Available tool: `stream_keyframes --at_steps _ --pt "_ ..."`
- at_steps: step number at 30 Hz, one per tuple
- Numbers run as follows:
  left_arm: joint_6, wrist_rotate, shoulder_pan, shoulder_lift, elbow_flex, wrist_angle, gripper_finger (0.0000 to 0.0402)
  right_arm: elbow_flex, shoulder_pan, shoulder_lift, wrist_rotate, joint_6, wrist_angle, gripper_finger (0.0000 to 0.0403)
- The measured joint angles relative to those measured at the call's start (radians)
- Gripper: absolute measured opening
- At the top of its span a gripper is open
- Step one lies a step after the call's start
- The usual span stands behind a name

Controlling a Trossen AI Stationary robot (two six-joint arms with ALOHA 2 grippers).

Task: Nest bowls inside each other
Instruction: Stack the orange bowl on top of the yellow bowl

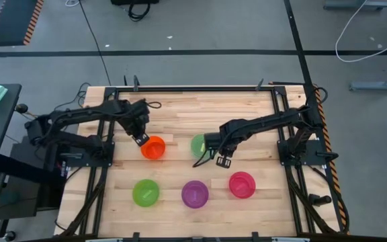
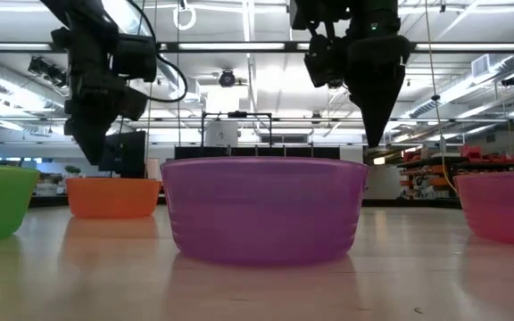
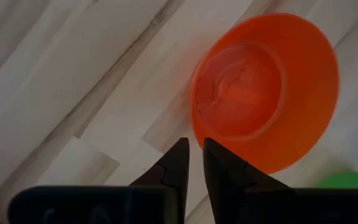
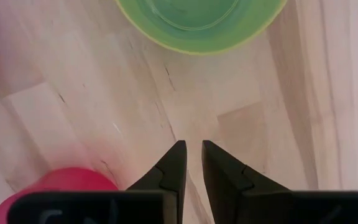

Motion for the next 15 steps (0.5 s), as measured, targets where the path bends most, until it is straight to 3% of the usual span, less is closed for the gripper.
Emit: stream_keyframes --at_steps 15 --pt "-0.037 0.002 -0.095 0.024 0.000 0.097 0.0085 0.000 0.006 0.000 0.021 0.002 0.027 0.0060"
